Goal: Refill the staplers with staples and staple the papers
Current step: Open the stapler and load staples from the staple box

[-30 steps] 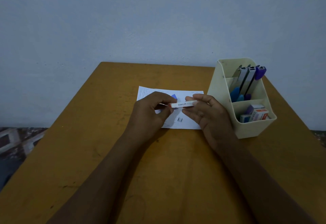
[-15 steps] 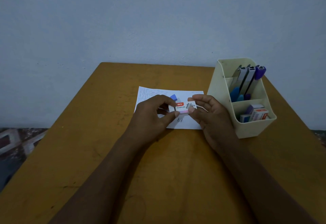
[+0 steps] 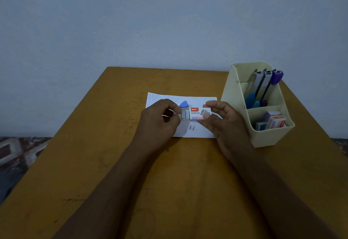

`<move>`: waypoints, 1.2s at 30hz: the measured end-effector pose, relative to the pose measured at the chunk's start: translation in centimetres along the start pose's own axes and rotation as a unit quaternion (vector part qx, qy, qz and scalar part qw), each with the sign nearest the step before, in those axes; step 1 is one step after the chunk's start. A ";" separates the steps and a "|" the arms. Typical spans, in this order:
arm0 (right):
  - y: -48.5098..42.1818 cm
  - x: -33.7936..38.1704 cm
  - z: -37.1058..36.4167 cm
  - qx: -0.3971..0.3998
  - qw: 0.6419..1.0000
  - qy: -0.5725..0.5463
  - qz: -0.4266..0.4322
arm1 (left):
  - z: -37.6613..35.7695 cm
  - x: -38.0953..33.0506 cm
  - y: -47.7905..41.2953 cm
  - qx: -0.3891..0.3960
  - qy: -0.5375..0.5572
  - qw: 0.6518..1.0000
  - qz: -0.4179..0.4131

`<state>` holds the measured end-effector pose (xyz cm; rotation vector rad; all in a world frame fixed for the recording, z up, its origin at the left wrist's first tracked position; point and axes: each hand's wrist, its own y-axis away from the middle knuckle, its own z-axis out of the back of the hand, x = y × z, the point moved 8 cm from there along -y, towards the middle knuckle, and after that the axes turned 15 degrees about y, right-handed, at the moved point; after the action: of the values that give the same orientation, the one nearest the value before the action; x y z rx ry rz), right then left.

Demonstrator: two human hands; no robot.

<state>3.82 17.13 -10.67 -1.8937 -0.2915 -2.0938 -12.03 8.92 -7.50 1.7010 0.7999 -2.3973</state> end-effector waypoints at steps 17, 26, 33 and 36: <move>0.1 0.1 -0.3 -0.011 1.000 0.006 0.021 | -0.1 -0.1 -0.2 -0.004 -0.073 0.997 0.008; 0.1 -0.2 -0.2 -0.014 0.999 -0.045 -0.008 | -0.5 -1.0 0.0 0.040 -0.061 0.996 -0.056; 0.2 -0.2 -0.2 -0.022 0.999 -0.046 -0.006 | -0.5 -0.8 0.0 0.048 -0.101 0.990 -0.082; 0.2 -0.3 -0.2 -0.024 0.999 -0.042 -0.008 | -0.6 -0.7 -0.1 0.054 -0.117 0.988 -0.084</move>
<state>3.76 16.96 -11.04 -2.0159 -0.2787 -2.0527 -11.26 9.13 -7.03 1.3966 0.8201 -2.7352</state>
